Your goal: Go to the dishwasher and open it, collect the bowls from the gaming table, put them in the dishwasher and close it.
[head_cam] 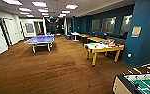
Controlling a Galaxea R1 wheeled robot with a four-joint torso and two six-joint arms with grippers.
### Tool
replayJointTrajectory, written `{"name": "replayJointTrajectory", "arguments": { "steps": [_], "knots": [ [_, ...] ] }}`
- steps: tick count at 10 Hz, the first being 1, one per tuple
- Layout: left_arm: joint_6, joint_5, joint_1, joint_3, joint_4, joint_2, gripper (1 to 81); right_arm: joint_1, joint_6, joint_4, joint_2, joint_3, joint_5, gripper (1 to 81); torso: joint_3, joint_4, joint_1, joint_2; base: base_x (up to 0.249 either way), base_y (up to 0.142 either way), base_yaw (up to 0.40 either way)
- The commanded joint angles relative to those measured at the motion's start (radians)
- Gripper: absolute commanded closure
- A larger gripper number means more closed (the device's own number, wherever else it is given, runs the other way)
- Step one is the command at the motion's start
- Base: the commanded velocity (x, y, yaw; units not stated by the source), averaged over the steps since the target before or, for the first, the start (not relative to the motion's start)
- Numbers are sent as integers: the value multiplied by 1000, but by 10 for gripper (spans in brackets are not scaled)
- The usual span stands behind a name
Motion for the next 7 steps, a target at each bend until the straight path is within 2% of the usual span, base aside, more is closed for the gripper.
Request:
{"name": "replayJointTrajectory", "arguments": {
  "steps": [1, 7],
  "knots": [
    [1, 43, -56, 4, -5, -7, 10, 51, -2, -11, -12, 13, -48, 10, 0, 0, 1, 0, 191, 73, 0],
    [1, 43, -53, 4, -5, -7, 10, 52, -2, -11, -11, 13, -48, 10, 0, 0, 1, 0, 191, 73, 0]
  ]
}}
